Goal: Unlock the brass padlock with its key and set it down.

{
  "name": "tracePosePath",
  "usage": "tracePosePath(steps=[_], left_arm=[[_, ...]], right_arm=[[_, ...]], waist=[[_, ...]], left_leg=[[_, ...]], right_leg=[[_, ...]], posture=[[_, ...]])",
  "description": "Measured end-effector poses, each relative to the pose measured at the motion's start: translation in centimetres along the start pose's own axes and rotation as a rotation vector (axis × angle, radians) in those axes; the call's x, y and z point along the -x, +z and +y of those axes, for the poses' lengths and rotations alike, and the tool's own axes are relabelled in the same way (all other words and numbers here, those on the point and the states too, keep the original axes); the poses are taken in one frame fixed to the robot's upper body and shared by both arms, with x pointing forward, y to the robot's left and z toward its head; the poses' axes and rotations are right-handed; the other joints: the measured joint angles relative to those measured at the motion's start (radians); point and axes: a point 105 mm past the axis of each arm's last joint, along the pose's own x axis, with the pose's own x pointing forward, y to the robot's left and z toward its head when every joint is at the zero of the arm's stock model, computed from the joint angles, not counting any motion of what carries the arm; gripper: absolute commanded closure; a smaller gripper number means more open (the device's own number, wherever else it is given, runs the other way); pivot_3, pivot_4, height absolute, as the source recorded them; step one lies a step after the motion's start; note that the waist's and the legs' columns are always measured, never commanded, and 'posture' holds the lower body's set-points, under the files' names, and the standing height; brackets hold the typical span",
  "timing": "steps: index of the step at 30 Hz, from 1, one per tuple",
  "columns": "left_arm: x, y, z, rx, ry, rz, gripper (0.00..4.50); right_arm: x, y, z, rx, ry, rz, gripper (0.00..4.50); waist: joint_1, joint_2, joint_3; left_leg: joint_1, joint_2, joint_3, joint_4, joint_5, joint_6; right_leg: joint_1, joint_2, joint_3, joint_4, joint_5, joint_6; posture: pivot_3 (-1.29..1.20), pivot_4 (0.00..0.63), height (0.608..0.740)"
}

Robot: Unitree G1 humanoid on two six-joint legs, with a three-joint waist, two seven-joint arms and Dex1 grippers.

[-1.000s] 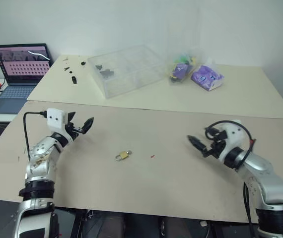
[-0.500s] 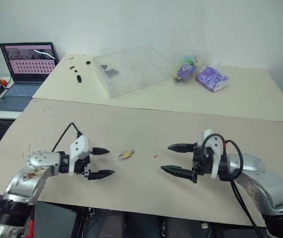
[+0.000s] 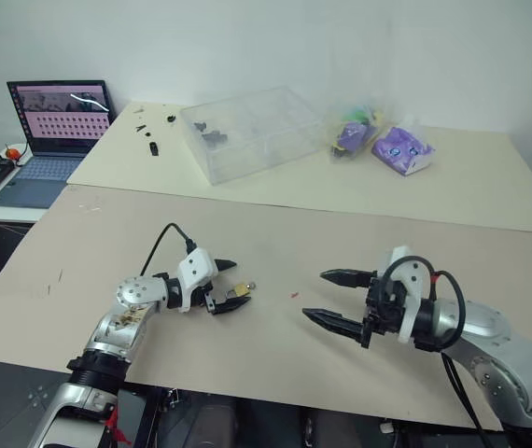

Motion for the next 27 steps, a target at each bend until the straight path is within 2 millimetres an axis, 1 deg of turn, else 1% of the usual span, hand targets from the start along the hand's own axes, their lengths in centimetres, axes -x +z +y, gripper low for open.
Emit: tracePosePath(steps=[4,6,7,8,10,11,12,13,14,15,24,26,27], left_arm=[[0.0,0.0,-0.1,0.002,-0.005,0.002,0.0],[0.0,0.0,-0.1,0.004,-0.005,0.003,0.51],[0.0,0.0,-0.2,0.002,-0.013,0.005,0.68],[-0.1,0.0,-0.3,0.001,-0.024,0.006,1.15],[-0.2,0.0,-0.8,0.0,-0.046,0.007,1.95],[-0.3,0.0,-0.9,-0.001,-0.054,0.008,2.27],[-0.4,0.0,-1.1,-0.002,-0.066,0.009,2.67],[-0.4,0.0,-1.2,-0.004,-0.07,0.009,3.09],[-0.4,0.0,-1.3,-0.007,-0.078,0.01,3.49],[-0.4,0.0,-1.4,-0.008,-0.079,0.011,3.67],[-0.4,0.1,-1.2,-0.009,-0.084,0.019,3.66],[-0.2,0.1,-1.0,-0.014,-0.096,0.032,3.66],[-0.1,0.2,-0.8,-0.017,-0.105,0.043,3.66]], right_arm=[[0.0,0.2,0.0,0.0,-0.007,-0.006,0.02],[-0.1,0.2,-0.1,0.0,-0.011,-0.009,0.0],[-0.1,0.3,-0.1,0.002,-0.012,-0.012,0.0],[-0.1,0.4,-0.1,0.003,-0.013,-0.013,0.0],[-0.1,0.4,-0.2,0.006,-0.015,-0.014,0.0],[-0.1,0.4,-0.2,0.006,-0.015,-0.015,0.0],[-0.1,0.5,-0.2,0.008,-0.016,-0.015,0.0],[-0.1,0.5,-0.2,0.008,-0.016,-0.015,0.0],[-0.1,0.5,-0.2,0.008,-0.016,-0.016,0.0],[-0.2,0.5,-0.2,0.009,-0.016,-0.016,0.0],[-0.4,0.2,-0.2,0.024,-0.012,0.008,0.0],[-0.9,-0.2,-0.5,0.09,-0.029,0.066,0.0],[-0.9,-0.8,-0.8,0.155,-0.042,0.12,0.0]], waist=[[0.0,0.0,0.0],[0.0,0.0,0.0],[0.0,0.0,0.0],[-0.001,0.0,0.0],[0.001,0.001,-0.001],[0.001,0.001,-0.001],[0.002,0.002,-0.001],[0.003,0.003,-0.002],[0.004,0.003,-0.002],[0.004,0.003,-0.003],[0.004,0.004,-0.003],[0.0,0.004,-0.003],[-0.001,0.004,-0.003]], left_leg=[[0.0,0.0,0.0,0.0,0.0,0.0],[0.0,0.0,0.001,0.0,0.0,0.0],[0.0,0.0,0.001,0.0,0.0,0.0],[0.0,0.0,0.001,0.0,0.0,0.0],[0.0,0.0,0.0,0.0,0.0,0.0],[0.001,0.0,0.0,0.0,0.0,0.0],[0.001,0.0,0.001,0.0,0.0,0.0],[0.001,0.001,0.001,0.001,0.0,0.0],[0.001,0.001,0.001,0.001,0.0,0.0],[0.001,0.001,0.002,0.001,0.0,0.0],[0.001,0.002,0.003,0.002,0.0,0.0],[0.001,0.003,0.004,0.003,0.0,0.0],[0.0,0.003,0.004,0.003,0.0,0.0]], right_leg=[[0.0,0.0,0.0,0.0,0.0,0.0],[0.0,0.0,0.0,0.0,0.0,0.0],[0.0,0.0,0.0,0.0,0.0,0.0],[0.0,0.0,0.0,0.0,0.0,0.0],[0.0,0.0,0.0,0.0,0.0,0.0],[0.001,0.0,0.0,0.0,0.0,0.0],[0.001,0.0,-0.001,0.0,-0.001,-0.001],[0.002,0.0,-0.001,0.0,-0.003,-0.006],[0.002,0.0,-0.001,0.0,-0.003,-0.006],[0.002,0.0,-0.001,0.0,-0.003,-0.006],[0.002,0.0,0.0,0.0,-0.003,-0.006],[0.001,0.001,0.0,0.001,-0.003,-0.006],[0.0,0.001,-0.001,0.001,-0.003,-0.006]], posture=[[0.0,0.15,0.74],[0.0,0.15,0.74],[0.0,0.15,0.74],[0.0,0.15,0.74],[0.0,0.15,0.74],[0.0,0.15,0.74],[0.0,0.15,0.74],[0.0,0.15,0.74],[0.0,0.15,0.74],[0.0,0.15,0.74],[0.0,0.15,0.74],[0.0,0.15,0.74],[0.0,0.15,0.74]])
